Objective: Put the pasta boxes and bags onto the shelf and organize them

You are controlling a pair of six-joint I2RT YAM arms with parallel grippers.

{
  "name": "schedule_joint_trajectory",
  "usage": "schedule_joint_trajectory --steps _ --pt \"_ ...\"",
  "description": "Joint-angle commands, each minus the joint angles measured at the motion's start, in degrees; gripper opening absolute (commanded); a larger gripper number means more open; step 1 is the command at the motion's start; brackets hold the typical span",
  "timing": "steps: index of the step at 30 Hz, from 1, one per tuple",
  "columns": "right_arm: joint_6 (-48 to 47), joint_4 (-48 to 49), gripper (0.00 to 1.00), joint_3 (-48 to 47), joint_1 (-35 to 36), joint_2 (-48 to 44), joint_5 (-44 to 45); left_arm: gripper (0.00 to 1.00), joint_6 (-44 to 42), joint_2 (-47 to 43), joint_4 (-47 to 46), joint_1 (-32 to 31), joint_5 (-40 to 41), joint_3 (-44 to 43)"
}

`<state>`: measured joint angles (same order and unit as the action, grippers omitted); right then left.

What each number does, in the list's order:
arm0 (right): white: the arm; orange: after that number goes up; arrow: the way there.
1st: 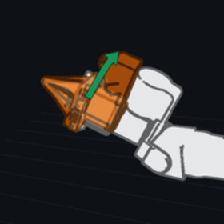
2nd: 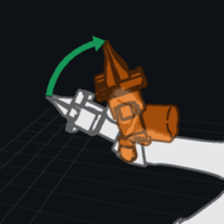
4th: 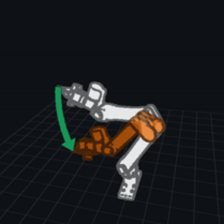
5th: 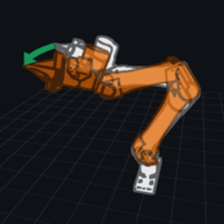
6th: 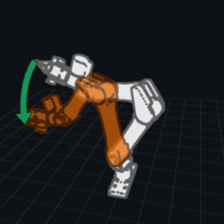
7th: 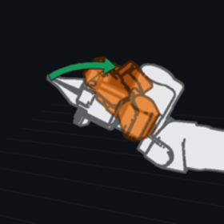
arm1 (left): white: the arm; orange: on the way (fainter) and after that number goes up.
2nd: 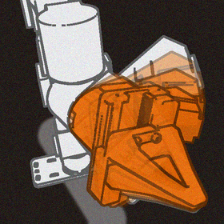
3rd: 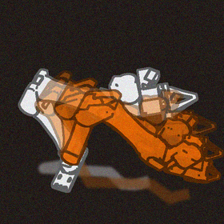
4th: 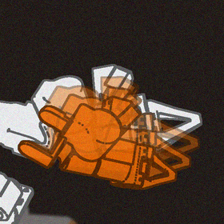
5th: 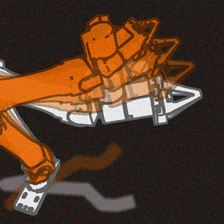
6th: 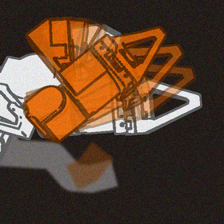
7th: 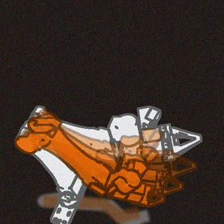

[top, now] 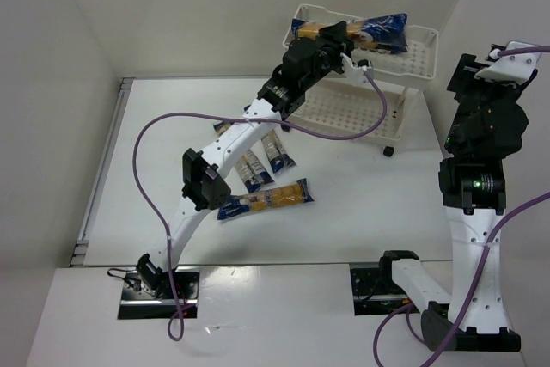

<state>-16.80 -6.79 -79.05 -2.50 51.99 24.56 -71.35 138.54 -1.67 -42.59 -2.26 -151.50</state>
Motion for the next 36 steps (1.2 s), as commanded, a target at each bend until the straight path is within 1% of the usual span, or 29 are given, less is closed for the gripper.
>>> schedule_joint_trajectory --steps 1,4,6,8,11,12,13,14,17,18,19,22,26,31,36 --pt "1.5 -0.4 0.66 0.6 -0.4 -0.7 -1.6 0.46 2.2 -1.7 -11.6 -0.2 -0.2 -3.1" --pt "2.0 -0.9 0.66 0.6 -0.4 -0.7 -2.2 0.54 3.5 -1.2 -11.1 -0.2 -0.2 -3.6" --pt "2.0 -1.5 0.66 0.6 -0.4 -0.7 -2.2 0.54 5.0 -1.2 -10.3 -0.2 0.4 -3.6" --pt "2.0 -1.5 0.66 0.6 -0.4 -0.7 -2.8 0.52 6.1 -0.6 -10.3 0.3 0.4 -3.6" --pt "2.0 -2.0 0.67 0.6 -0.4 -0.7 -3.5 0.52 8.6 -0.6 -10.3 0.3 0.4 -3.6" --pt "2.0 -2.0 0.67 0.6 -0.4 -0.7 -4.0 0.53 9.1 -0.1 -9.8 0.8 0.4 -3.6" --pt "2.6 -2.0 0.69 0.6 -0.4 -0.7 -4.0 0.56 9.8 -0.1 -9.8 0.8 0.4 -3.6" --pt "2.6 -2.0 0.70 0.6 -0.4 -0.7 -4.0 0.62 9.8 -0.1 -9.8 0.8 0.4 -3.6" --pt "2.6 -2.5 0.70 1.2 -0.4 -0.7 -4.5 0.72 11.4 -0.1 -9.2 1.4 -0.1 -3.6" --pt "3.1 -2.5 0.70 1.2 -0.4 -0.7 -5.0 0.78 11.4 0.4 -9.2 1.4 -0.1 -3.6" --pt "3.1 -3.1 0.70 1.2 -0.4 -0.7 -5.0 0.82 12.7 0.4 -9.2 1.4 -0.7 -3.6" --pt "3.1 -3.1 0.70 1.2 -0.4 -0.7 -5.7 0.91 14.1 0.9 -9.2 1.9 -0.7 -4.8" --pt "3.6 -3.6 0.70 1.2 -0.4 -0.7 -6.2 0.98 18.3 1.5 -9.7 2.4 0.8 -5.5" --pt "4.1 -4.2 0.70 1.7 -0.4 -0.1 -7.2 0.99 19.6 1.5 -9.8 2.4 1.3 -6.6" --pt "4.8 -5.3 0.73 1.1 -0.4 -0.1 -10.0 0.99 25.7 -3.5 -13.4 2.4 3.3 -6.6"
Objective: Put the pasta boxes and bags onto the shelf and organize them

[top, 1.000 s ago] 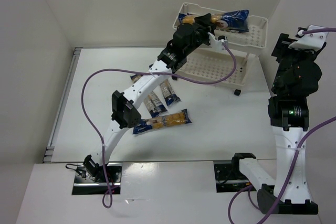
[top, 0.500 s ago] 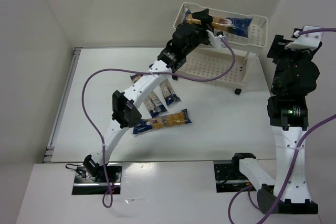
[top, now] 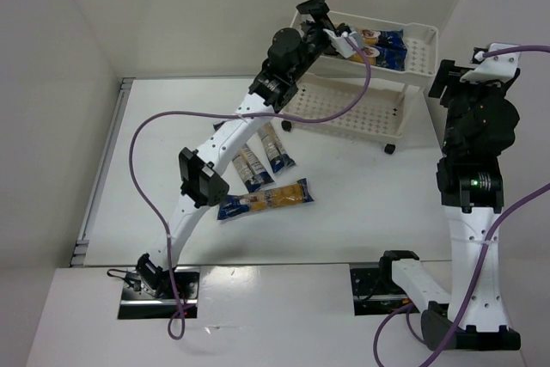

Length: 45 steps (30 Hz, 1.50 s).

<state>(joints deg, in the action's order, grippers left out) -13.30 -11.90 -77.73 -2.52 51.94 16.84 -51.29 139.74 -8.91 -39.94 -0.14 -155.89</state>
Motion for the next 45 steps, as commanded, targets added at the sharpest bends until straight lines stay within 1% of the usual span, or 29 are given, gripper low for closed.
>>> schedule_joint_trajectory --steps 1,3,6,7,8,9,10,11,12,13,14,15,16,17,18,19,20,22,23,25,26,27,28,30,33,36,37,41,45 --pt "1.3 -0.9 0.77 -0.2 -0.4 -0.1 -3.3 1.00 6.4 -5.7 -6.1 -0.2 1.8 -2.7" --pt "1.3 -1.5 0.80 -1.3 -0.4 0.6 -7.7 1.00 8.3 -9.1 -6.9 -0.2 3.3 -2.7" --pt "1.3 -4.0 0.85 -4.2 -0.4 2.7 -16.1 1.00 13.0 -14.0 -6.9 0.3 11.4 -2.7" --pt "0.6 -5.7 0.87 -5.3 -0.4 3.5 -18.7 1.00 14.4 -15.0 -6.2 0.3 16.9 -2.7" --pt "0.0 -6.8 0.89 -6.5 -0.4 4.5 -21.5 1.00 19.1 -17.3 -3.6 1.3 19.4 -2.7" --pt "-1.9 -7.9 0.89 -9.0 1.4 6.6 -26.0 1.00 22.3 -18.5 -1.2 3.4 21.6 -2.7" --pt "-2.9 -9.1 0.91 -10.2 2.6 7.8 -28.0 1.00 25.5 -19.8 1.6 4.7 23.2 -2.7" --pt "-4.3 -12.2 0.93 -11.5 3.7 9.3 -29.9 1.00 31.0 -21.2 7.6 6.1 25.7 -1.5" --pt "-5.3 -13.8 0.93 -14.3 5.0 10.9 -31.2 1.00 32.7 -24.8 10.5 8.7 26.5 1.0" --pt "-6.8 -15.5 0.93 -15.6 7.8 14.5 -32.7 1.00 33.7 -27.4 13.4 9.9 27.2 5.1" --pt "-8.2 -19.7 0.93 -16.9 9.7 16.4 -32.7 1.00 34.2 -33.8 13.4 10.9 28.5 10.8" --pt "-10.1 -21.7 0.93 -18.4 12.0 18.3 -32.7 1.00 34.2 -37.4 12.9 12.0 29.1 24.9" --pt "-13.7 -23.2 0.93 -18.4 16.8 20.9 -32.2 1.00 34.2 -41.1 11.0 13.5 29.1 32.8" --pt "-15.3 -24.4 0.93 -17.9 19.6 21.8 -31.2 1.00 34.2 -48.2 11.0 14.0 29.1 40.1" --pt "-17.1 -26.0 0.94 -16.0 23.1 22.6 -29.8 1.00 34.8 -51.4 11.0 14.5 29.1 46.9" --pt "-19.1 -26.8 0.94 -14.7 26.7 23.3 -26.3 1.00 35.8 -54.5 12.6 15.7 29.1 58.5" --pt "-22.5 -27.7 0.95 -11.8 34.5 24.8 -24.8 1.00 37.4 -59.4 14.3 16.5 28.1 63.3" --pt "-23.4 -29.1 0.95 -8.8 41.0 26.7 -23.8 1.00 43.1 -63.4 19.0 18.9 26.0 71.9" --pt "-24.1 -29.9 0.95 -6.3 45.5 29.2 -24.3 1.00 44.8 -66.7 20.2 22.4 24.8 79.3" --pt "-24.1 -30.5 0.95 -4.3 48.1 31.9 -26.8 1.00 49.0 -69.6 23.1 26.6 20.7 85.6" --pt "-24.1 -30.6 0.95 -2.4 48.7 34.5 -30.3 1.00 50.7 -72.0 24.4 31.4 18.4 87.8" --pt "-24.1 -29.5 0.95 -1.5 48.7 35.9 -31.9 1.00 52.8 -72.9 25.6 34.3 16.0 89.5" --pt "-24.1 -27.8 0.95 -0.6 49.5 37.3 -32.7 1.00 54.9 -73.8 27.6 37.1 11.1 92.4" --pt "-26.6 -26.2 0.94 2.1 51.5 41.2 -33.3 1.00 58.4 -76.4 28.2 42.1 7.7 95.1" --pt "-27.4 -23.1 0.94 4.1 52.9 44.7 -32.8 1.00 60.4 -79.5 28.9 45.5 2.7 98.8" --pt "-27.9 -21.8 0.94 4.1 53.6 50.4 -32.7 1.00 61.0 -81.5 28.9 46.8 2.0 100.3" --pt "-27.9 -21.8 0.94 3.4 53.6 53.8 -32.1 1.00 61.0 -81.5 28.9 47.6 2.0 101.0" --pt "-26.7 -21.2 0.88 0.8 53.6 61.6 -30.0 1.00 61.0 -83.4 28.9 49.9 2.0 101.6" --pt "-25.3 -18.1 0.83 2.0 54.7 63.6 -26.6 1.00 61.6 -83.4 28.9 51.0 1.5 101.6"
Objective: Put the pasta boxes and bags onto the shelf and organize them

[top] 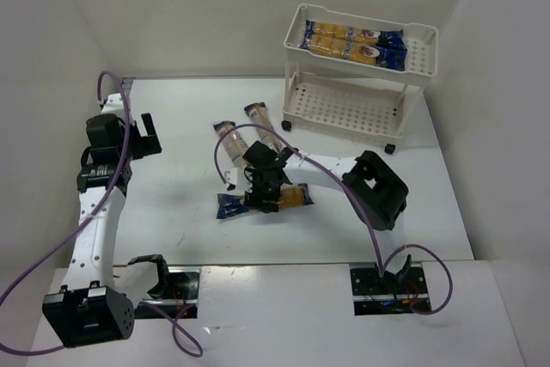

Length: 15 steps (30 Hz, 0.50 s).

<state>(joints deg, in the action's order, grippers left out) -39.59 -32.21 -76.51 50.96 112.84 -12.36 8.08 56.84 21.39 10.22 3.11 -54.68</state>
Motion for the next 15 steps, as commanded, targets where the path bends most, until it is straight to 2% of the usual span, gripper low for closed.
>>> schedule_joint_trajectory --steps 1,3,6,8,12,15 --pt "1.0 3.3 0.77 1.4 2.1 2.7 3.6 1.00 2.2 -0.5 -1.4 0.9 -2.4 0.4" --pt "1.0 4.1 0.68 3.6 3.4 2.0 6.4 1.00 2.2 -0.5 -1.4 1.5 -2.4 0.4" --pt "1.7 4.1 0.21 4.9 3.4 0.7 7.9 1.00 2.7 0.0 -2.0 1.5 -2.4 0.4" --pt "2.3 4.1 0.00 5.5 3.4 -0.9 8.5 1.00 2.7 0.0 -2.5 1.5 -2.9 0.4" --pt "2.9 0.0 0.00 3.6 3.4 -8.1 7.4 1.00 2.7 1.3 -3.7 1.5 -3.5 -0.3" --pt "4.3 -3.6 0.00 -2.0 3.4 -15.8 7.4 1.00 2.7 2.3 -4.9 1.5 -3.5 -0.8"
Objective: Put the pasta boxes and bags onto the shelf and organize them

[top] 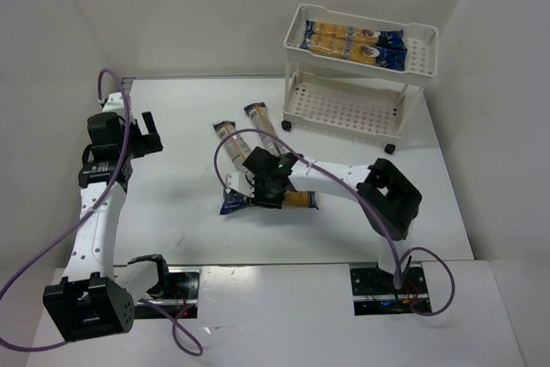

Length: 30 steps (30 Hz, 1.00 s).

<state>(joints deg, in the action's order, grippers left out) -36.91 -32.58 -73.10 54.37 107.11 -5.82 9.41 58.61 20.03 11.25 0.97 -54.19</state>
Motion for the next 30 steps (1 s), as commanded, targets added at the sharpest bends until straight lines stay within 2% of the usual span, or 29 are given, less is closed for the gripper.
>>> schedule_joint_trajectory --steps 1,7,11,14,15,18,20,22,26,30 --pt "2.4 -3.8 0.00 -7.0 0.0 -11.6 2.8 1.00 1.4 1.3 -4.2 0.4 -1.3 -2.0" --pt "-0.5 -4.2 0.00 -14.1 -2.1 -20.4 12.8 1.00 1.4 6.3 -7.0 0.4 -3.1 -5.7" --pt "-4.7 -0.7 0.00 -23.5 -2.6 -23.3 20.0 1.00 1.4 10.5 -7.6 0.4 -3.7 -9.7" --pt "-13.8 6.5 0.00 -28.1 -3.9 -23.8 29.2 1.00 1.4 12.5 -7.6 0.4 -4.2 -12.3" --pt "-16.2 8.1 0.00 -30.2 -6.4 -23.8 31.6 1.00 0.9 12.5 -7.6 0.4 -4.2 -12.9" --pt "-24.2 13.6 0.00 -40.4 -12.0 -20.3 31.7 1.00 0.9 13.8 -7.6 0.4 -4.2 -14.4" --pt "-29.6 16.2 0.00 -46.0 -19.0 -17.0 28.5 1.00 0.9 14.9 -8.1 0.4 -4.2 -14.9" --pt "-31.6 17.0 0.00 -49.3 -25.6 -14.3 24.7 1.00 0.9 15.4 -8.1 0.4 -4.8 -15.4" --pt "-33.8 16.9 0.00 -57.5 -34.3 -5.4 19.7 1.00 0.3 16.0 -8.6 0.4 -4.8 -16.6" --pt "-34.4 16.1 0.00 -60.9 -38.8 -1.6 15.1 1.00 -0.4 16.5 -9.1 -0.1 -4.8 -16.6"
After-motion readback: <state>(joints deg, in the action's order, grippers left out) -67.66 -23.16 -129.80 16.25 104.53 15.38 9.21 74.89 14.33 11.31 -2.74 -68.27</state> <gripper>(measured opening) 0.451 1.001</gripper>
